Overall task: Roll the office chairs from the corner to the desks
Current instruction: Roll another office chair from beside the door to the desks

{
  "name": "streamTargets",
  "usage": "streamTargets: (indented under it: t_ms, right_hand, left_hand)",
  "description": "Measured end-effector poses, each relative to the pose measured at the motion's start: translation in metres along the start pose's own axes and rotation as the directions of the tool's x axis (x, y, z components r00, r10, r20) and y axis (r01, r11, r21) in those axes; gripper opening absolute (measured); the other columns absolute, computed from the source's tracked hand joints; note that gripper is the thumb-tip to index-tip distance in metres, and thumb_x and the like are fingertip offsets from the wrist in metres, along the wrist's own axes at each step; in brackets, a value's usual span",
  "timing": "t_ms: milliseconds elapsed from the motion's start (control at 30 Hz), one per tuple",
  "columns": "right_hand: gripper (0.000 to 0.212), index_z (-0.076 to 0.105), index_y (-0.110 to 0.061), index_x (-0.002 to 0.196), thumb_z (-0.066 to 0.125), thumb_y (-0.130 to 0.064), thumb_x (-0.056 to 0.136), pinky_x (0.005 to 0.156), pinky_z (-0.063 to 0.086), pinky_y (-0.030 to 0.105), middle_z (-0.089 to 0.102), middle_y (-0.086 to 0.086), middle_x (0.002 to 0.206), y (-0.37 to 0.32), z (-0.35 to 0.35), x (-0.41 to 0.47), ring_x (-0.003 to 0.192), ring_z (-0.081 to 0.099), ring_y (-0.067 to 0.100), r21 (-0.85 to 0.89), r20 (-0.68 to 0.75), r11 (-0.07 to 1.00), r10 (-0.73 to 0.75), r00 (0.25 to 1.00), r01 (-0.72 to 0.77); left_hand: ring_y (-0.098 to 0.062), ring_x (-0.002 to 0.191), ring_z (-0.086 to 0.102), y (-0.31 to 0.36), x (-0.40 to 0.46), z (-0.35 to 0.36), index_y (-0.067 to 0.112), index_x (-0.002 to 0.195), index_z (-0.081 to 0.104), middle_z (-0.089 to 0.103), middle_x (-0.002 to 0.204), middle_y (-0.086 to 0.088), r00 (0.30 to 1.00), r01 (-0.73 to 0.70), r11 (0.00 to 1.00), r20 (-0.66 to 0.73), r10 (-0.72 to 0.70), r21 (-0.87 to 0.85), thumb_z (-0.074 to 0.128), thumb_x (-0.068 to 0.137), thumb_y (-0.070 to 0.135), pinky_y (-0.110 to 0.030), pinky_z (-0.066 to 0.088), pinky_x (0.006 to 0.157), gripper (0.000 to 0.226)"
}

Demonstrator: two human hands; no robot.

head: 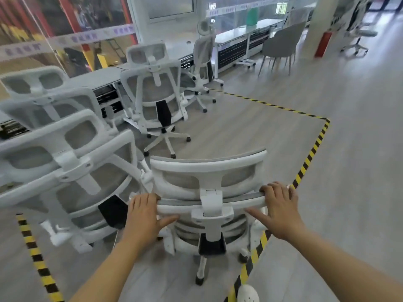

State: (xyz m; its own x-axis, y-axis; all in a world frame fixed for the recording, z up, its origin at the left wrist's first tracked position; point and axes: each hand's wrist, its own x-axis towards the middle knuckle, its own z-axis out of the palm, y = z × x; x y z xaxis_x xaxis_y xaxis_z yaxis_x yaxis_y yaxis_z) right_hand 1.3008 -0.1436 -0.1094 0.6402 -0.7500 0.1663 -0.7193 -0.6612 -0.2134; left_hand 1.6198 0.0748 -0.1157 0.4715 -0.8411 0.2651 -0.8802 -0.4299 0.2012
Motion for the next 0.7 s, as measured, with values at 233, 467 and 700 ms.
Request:
streamTargets:
  t_ms: [233,467,700]
  right_hand:
    - [0.09,0.03,-0.026,0.138,0.013,-0.091,0.078,0.115,-0.004,0.06,0.029,-0.001,0.146,0.082,-0.013,0.175,0.147,0.008,0.023,-0.086,0.181,0.995,0.059,0.982,-0.044]
    - [0.104,0.017,-0.025,0.149,0.014,-0.094,0.071,0.115,-0.005,0.064,0.012,0.002,0.16,0.162,-0.01,0.351,0.148,-0.019,0.032,-0.08,0.278,0.985,0.167,0.946,-0.15]
    - [0.1,0.02,-0.028,0.145,0.024,-0.094,0.07,0.115,0.003,0.064,0.009,-0.005,0.159,0.246,0.01,0.526,0.148,-0.021,0.026,-0.02,0.278,0.981,0.191,0.941,-0.194]
  left_hand:
    - [-0.019,0.096,0.044,0.044,0.184,0.055,0.023,0.104,0.05,0.045,0.097,0.007,0.999,0.012,1.0,0.037,-0.013,0.008,0.044,0.066,0.091,-0.038,0.041,0.089,0.078]
    - [-0.016,0.092,0.04,0.087,0.365,0.103,0.023,0.1,0.046,0.042,0.096,0.007,0.999,0.03,1.0,0.04,-0.03,-0.008,0.041,0.066,0.09,-0.035,0.039,0.088,0.075]
    - [-0.011,0.088,0.034,0.11,0.552,0.17,0.026,0.098,0.043,0.04,0.092,0.009,1.0,-0.004,0.999,-0.028,0.003,-0.037,0.047,0.069,0.087,-0.033,0.034,0.088,0.068]
